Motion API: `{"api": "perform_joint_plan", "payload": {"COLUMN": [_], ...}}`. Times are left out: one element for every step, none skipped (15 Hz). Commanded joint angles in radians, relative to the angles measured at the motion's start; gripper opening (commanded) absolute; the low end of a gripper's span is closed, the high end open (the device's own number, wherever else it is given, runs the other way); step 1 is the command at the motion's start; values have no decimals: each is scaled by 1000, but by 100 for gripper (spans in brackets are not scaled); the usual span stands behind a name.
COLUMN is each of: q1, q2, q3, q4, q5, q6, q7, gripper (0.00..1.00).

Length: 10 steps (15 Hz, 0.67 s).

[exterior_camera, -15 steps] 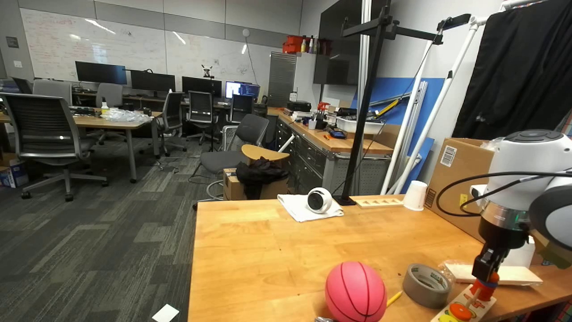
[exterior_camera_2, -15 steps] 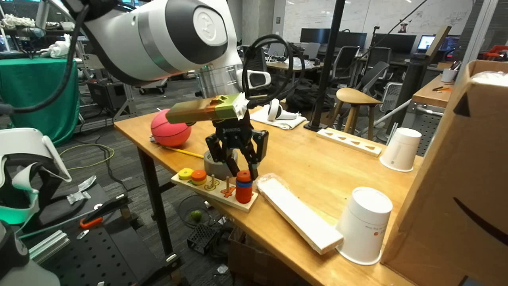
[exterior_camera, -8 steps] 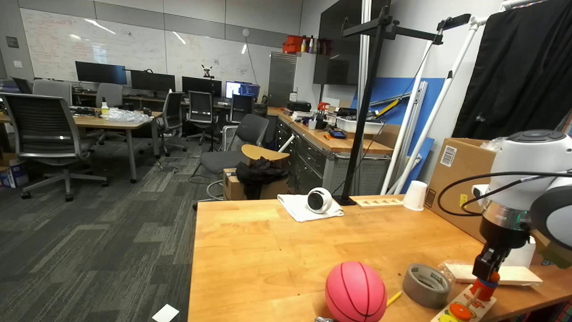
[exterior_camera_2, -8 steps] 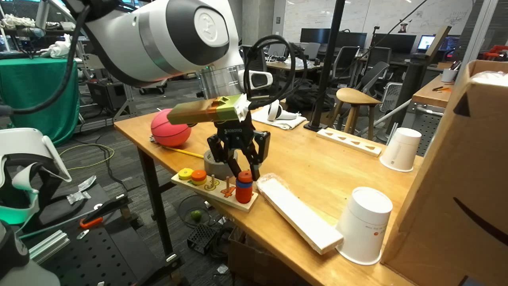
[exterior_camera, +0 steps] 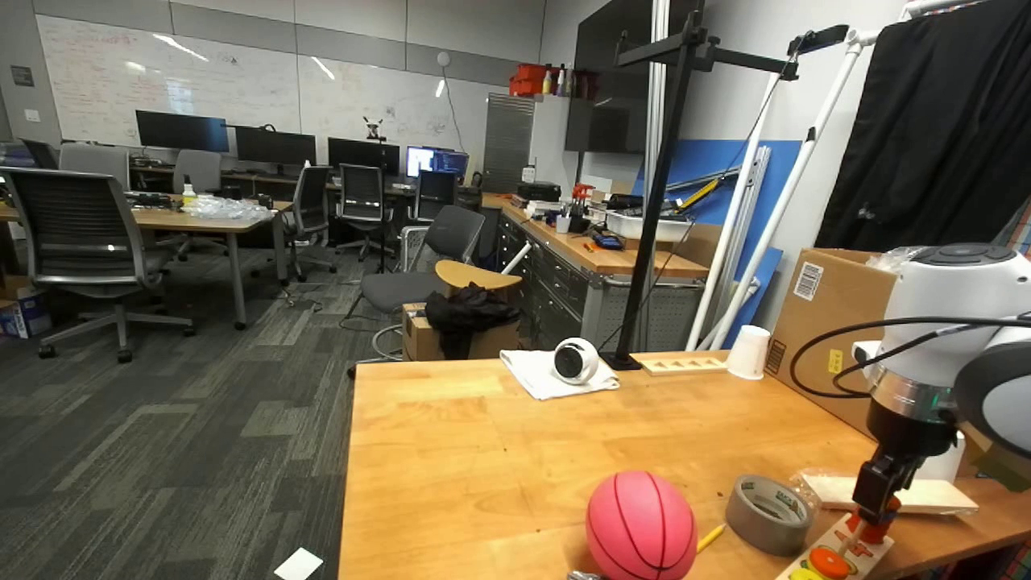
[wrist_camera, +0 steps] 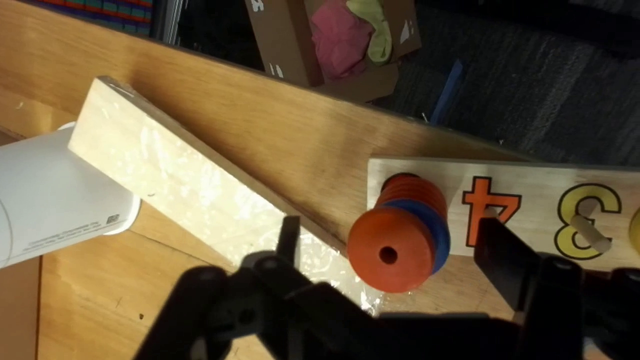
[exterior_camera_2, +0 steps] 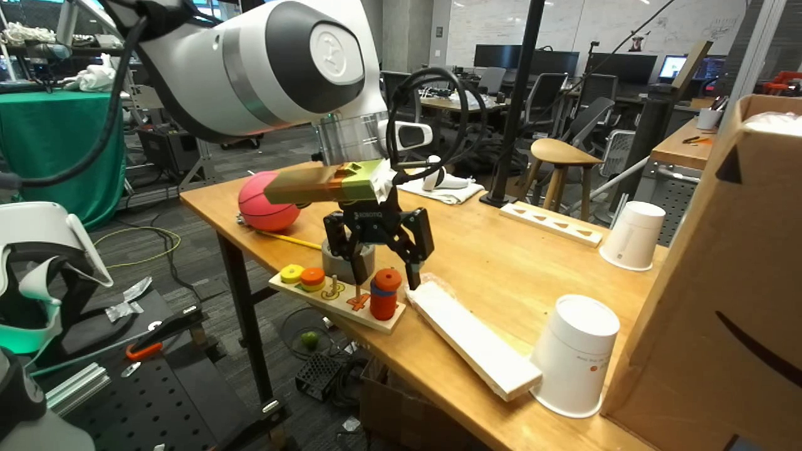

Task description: Stick the discs on the table to the rod on the far right of the wooden rack

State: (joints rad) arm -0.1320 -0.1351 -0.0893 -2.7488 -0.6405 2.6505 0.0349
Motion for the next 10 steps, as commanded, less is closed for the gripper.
{"api": "perform_joint_plan", "payload": {"q1": [-5,-5,-4,-3,-2,0,0,1,1,1], "q2": [11,13,14,14,14,13,10,2,-7,-23], "q3": [-4,-4,-4,-3,-2,-2,-1,1,3,5], "q4": [0,0,0,0,0,0,0,0,1,3], "q5": [25,26,27,28,28,31,30,26,24,19], "q6": [26,28,29,29,30,32,32,29,26,22], "q7": [-28,-28,-28,-28,-28,-29,-29,-29,-28,-27], "gripper": [100,100,100,100,100,99,100,100,100,100]}}
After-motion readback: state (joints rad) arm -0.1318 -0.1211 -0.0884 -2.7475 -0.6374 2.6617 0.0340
